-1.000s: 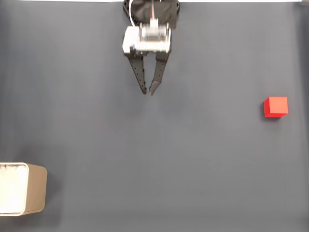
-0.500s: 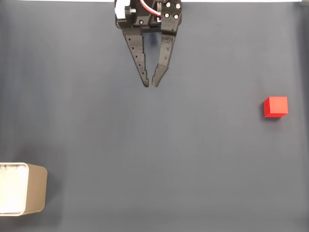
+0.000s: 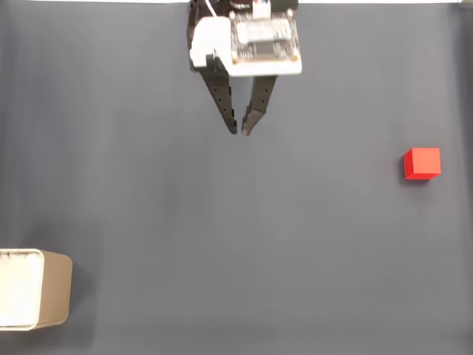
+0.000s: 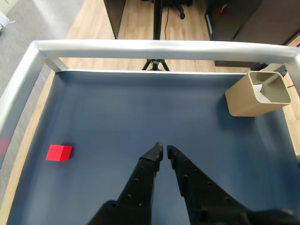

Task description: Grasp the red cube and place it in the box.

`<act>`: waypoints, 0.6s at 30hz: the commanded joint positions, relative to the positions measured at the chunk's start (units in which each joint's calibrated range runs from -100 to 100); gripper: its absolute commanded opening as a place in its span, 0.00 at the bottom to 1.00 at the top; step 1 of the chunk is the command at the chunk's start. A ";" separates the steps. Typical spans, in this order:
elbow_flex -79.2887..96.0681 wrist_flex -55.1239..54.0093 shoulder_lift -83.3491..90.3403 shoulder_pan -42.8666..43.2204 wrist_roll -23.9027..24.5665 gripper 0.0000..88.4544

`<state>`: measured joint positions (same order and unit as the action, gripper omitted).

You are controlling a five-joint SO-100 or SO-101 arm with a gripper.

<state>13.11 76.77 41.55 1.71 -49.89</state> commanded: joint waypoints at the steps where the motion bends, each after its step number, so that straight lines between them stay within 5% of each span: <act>1: -4.81 1.59 -1.78 1.06 -0.54 0.00; 18: -7.00 3.64 -8.02 9.02 -2.20 0.00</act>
<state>7.96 80.19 33.56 8.83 -51.60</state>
